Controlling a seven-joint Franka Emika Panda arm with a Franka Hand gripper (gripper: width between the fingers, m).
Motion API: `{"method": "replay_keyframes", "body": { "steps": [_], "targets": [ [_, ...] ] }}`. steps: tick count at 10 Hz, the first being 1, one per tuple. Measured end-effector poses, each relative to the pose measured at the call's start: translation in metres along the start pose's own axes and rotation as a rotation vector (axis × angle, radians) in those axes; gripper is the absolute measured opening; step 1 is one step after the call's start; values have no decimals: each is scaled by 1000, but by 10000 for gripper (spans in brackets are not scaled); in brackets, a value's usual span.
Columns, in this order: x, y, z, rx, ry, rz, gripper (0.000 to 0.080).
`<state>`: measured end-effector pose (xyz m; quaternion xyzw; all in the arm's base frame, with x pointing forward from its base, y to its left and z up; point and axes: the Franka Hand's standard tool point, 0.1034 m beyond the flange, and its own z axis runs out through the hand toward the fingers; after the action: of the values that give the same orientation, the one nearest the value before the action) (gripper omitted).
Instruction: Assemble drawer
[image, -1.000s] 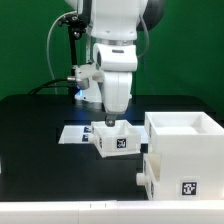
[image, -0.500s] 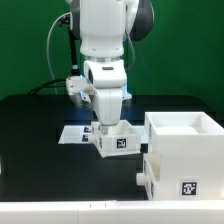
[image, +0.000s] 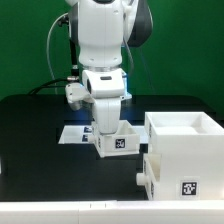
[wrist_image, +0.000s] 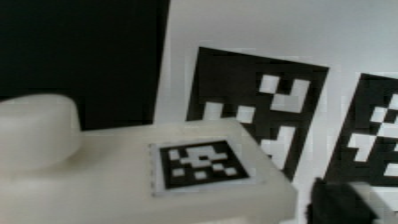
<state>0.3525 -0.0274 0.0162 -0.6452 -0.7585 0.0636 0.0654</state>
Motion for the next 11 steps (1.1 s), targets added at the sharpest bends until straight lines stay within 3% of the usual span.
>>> {"method": "replay_keyframes", "body": {
  "steps": [1,3,6,7,8,9,10,11],
  "targets": [
    [0,0,0,0,0,0,365],
    [0,0,0,0,0,0,72],
    [-1,2,-2,-11,-2,1,55],
    [-8,0,-6,16,14,67,54],
    [-24,3,-19,34,44,194,54],
    [-26,6,-24,32,37,214,39],
    [-28,6,-24,55,30,191,39],
    [-31,9,-25,56,31,165,39]
  ]
}}
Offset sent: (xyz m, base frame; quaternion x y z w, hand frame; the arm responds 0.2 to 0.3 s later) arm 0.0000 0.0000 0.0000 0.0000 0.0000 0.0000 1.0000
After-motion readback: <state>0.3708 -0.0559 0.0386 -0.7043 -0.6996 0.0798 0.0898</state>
